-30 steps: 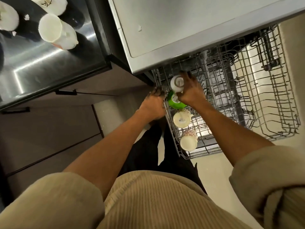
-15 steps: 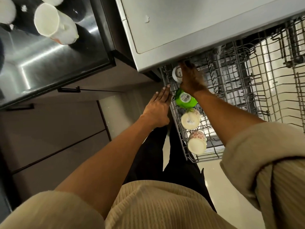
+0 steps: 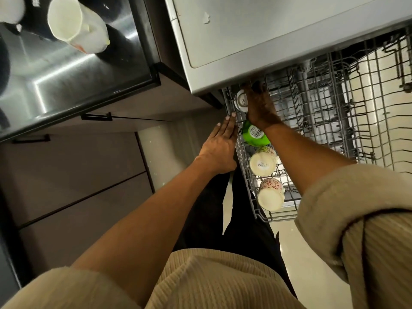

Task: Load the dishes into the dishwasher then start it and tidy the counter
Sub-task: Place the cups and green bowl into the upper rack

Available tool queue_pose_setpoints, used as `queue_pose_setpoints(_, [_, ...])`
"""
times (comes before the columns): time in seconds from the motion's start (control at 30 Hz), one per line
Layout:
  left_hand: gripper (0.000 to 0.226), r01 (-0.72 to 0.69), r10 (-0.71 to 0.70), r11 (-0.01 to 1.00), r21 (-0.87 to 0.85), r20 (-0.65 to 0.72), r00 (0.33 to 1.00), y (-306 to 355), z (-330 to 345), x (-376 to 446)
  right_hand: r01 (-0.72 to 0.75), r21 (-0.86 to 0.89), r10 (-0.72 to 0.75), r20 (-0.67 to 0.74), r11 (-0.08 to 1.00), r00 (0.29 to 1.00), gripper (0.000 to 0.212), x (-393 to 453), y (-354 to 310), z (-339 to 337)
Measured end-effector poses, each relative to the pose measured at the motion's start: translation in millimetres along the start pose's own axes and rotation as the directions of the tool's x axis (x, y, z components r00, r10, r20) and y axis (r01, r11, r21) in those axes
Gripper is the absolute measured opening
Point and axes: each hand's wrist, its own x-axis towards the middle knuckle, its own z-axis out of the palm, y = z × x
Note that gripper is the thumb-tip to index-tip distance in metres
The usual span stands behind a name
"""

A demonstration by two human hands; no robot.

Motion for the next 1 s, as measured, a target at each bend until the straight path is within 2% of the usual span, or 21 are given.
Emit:
queue_pose_setpoints(0.23, [0.11, 0.016, -0.015, 0.999, -0.043, 0.013, 1.0, 4, -4, -1, -0.026, 0.085, 0.026, -0.001, 0.996, 1.0, 0.103, -13, 6, -4])
queue_pose_setpoints(0.3, [0.11, 0.024, -0.023, 0.999, -0.04, 0.025, 0.999, 5, -6, -1, -0.092, 0.101, 0.089, 0.031, 0.991, 0.996, 0.101, -22, 2, -8])
queue_pose_setpoints(0.47, [0.103, 0.033, -0.029, 0.996, -0.081, 0.049, 0.998, 8, -15, -4, -0.222, 0.011, 0.22, 0.075, 0.975, 0.972, 0.092, -51, -9, -18])
queue_pose_setpoints(0.57, [0.101, 0.037, -0.032, 0.994, -0.099, 0.046, 0.998, 10, -21, -8, -0.199, -0.12, 0.211, 0.095, 0.973, 0.973, 0.084, -81, -23, -28])
queue_pose_setpoints(0.63, [0.099, 0.036, -0.032, 0.993, -0.109, 0.038, 0.999, 13, -20, -12, -0.181, -0.102, 0.187, 0.059, 0.978, 0.981, 0.09, -102, -30, -30])
queue_pose_setpoints(0.77, [0.098, 0.055, -0.061, 0.983, -0.175, -0.025, 0.998, 18, -13, -28, -0.178, -0.126, 0.188, 0.072, 0.976, 0.979, 0.099, -133, -45, -24])
queue_pose_setpoints(1.0, [0.1, 0.084, -0.126, 0.957, -0.279, -0.135, 0.983, 20, -8, -65, -0.084, -0.156, 0.09, 0.035, 0.984, 0.995, 0.091, -170, -84, -24])
